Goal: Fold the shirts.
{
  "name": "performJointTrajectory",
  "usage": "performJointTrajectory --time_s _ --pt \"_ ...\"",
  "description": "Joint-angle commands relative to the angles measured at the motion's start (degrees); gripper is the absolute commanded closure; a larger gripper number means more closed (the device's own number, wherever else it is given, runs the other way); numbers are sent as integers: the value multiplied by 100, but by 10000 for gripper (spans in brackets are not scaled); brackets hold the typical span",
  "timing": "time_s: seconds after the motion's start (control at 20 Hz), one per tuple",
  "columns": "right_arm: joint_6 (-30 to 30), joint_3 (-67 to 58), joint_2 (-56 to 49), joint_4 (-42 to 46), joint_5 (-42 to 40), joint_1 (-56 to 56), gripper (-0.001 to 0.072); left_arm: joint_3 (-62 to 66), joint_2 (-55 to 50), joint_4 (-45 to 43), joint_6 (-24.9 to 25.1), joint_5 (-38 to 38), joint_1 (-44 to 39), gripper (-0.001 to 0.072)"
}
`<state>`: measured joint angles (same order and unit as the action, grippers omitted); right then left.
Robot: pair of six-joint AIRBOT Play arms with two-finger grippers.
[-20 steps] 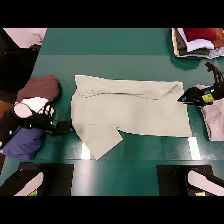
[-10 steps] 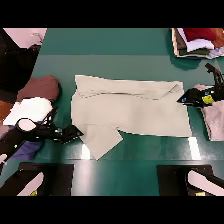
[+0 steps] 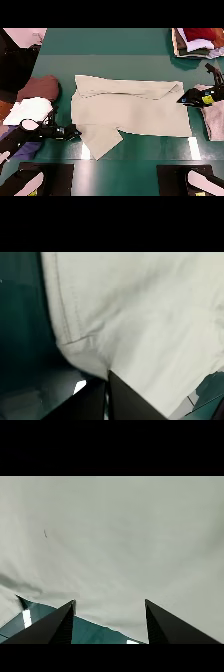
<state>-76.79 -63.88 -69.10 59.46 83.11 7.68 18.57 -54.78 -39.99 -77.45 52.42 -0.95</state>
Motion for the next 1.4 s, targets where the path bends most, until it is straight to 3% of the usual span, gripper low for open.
performJointTrajectory --time_s 0.0,0.2,0.4,0.65,0.95,1.15,1.35 --pt "0 7 2 72 221 52 212 55 -9 177 363 315 0 680" --pt "-2 177 98 610 778 573 211 570 264 72 579 678 0 681" --pt "2 1379 529 1169 391 1663 211 1161 402 -186 614 933 0 680" --pt "396 2426 326 719 31 2898 212 1202 402 -199 741 955 0 680" --pt "435 2601 -46 391 -638 2520 281 1202 402 -212 741 966 0 680" --pt "439 2601 216 503 -1071 2090 668 1204 402 -719 634 1036 0 681" --pt "442 2599 903 673 -850 1998 698 1364 439 -1615 227 1633 0 681"
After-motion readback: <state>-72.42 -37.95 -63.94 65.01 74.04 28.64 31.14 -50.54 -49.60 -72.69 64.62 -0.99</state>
